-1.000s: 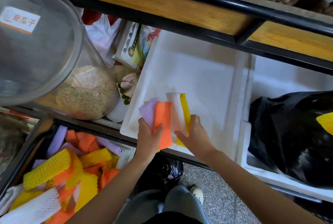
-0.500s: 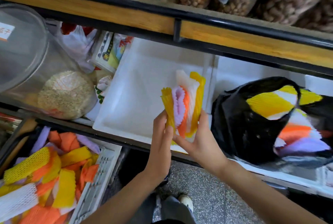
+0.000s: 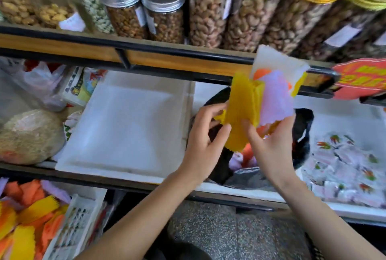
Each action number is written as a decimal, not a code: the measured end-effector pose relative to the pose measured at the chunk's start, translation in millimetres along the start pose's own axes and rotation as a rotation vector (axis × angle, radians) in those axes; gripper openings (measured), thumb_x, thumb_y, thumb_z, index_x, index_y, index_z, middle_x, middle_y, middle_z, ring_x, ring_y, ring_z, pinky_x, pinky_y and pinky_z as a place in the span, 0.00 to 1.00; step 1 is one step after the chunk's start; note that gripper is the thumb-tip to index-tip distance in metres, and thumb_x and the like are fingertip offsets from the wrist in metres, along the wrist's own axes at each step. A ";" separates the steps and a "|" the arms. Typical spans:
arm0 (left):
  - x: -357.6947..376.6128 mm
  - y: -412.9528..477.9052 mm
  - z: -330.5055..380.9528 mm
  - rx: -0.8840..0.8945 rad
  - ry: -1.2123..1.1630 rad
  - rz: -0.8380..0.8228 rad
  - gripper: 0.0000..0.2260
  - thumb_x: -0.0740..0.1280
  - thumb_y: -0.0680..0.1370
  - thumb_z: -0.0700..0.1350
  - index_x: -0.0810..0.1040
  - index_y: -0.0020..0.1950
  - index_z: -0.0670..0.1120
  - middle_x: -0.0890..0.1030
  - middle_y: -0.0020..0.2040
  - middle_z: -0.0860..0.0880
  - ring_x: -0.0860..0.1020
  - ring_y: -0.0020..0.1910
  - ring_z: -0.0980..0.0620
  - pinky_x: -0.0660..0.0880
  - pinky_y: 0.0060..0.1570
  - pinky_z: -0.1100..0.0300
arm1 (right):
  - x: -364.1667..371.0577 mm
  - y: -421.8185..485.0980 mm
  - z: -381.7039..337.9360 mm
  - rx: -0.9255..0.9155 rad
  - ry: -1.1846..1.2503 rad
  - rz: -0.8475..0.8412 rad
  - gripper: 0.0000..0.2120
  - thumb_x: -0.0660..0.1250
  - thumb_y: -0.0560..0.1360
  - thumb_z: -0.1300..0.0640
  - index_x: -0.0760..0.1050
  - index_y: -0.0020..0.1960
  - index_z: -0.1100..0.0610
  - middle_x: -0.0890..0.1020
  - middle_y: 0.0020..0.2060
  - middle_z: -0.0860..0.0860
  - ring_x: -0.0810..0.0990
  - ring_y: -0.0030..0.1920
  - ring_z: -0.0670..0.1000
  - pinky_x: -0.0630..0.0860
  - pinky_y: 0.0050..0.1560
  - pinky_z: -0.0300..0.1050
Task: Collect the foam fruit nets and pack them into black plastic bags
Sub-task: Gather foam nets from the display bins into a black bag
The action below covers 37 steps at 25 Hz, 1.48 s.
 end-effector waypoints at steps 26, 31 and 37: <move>-0.7 32.0 -9.4 -0.457 0.103 0.104 0.05 0.62 0.80 0.42 0.76 0.47 0.45 0.71 0.28 0.47 0.73 0.33 0.55 0.68 0.33 0.79 | 12.7 35.0 66.8 -0.348 -1.066 -0.696 0.29 0.56 0.80 0.47 0.49 0.77 0.49 0.62 0.72 0.51 0.64 0.69 0.56 0.67 0.63 0.50; -4.1 24.8 -6.1 -0.429 0.118 0.113 0.08 0.61 0.80 0.39 0.77 0.46 0.48 0.71 0.30 0.47 0.72 0.32 0.54 0.69 0.33 0.76 | 43.5 23.0 86.1 -0.231 -1.041 -0.842 0.25 0.62 0.78 0.50 0.61 0.73 0.48 0.66 0.68 0.52 0.64 0.68 0.57 0.69 0.63 0.51; -16.0 14.0 -8.1 -0.371 0.242 0.112 0.05 0.62 0.80 0.39 0.77 0.51 0.41 0.73 0.30 0.50 0.72 0.27 0.61 0.69 0.33 0.74 | 42.5 21.7 91.7 -0.231 -0.950 -0.766 0.27 0.61 0.79 0.52 0.56 0.75 0.50 0.68 0.69 0.52 0.66 0.67 0.57 0.69 0.59 0.49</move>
Point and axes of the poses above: each hand's wrist, its own y-axis towards the middle knuckle, its own x-axis out of the palm, z = x × y, the point moved 4 cm from there along y, towards the middle knuckle
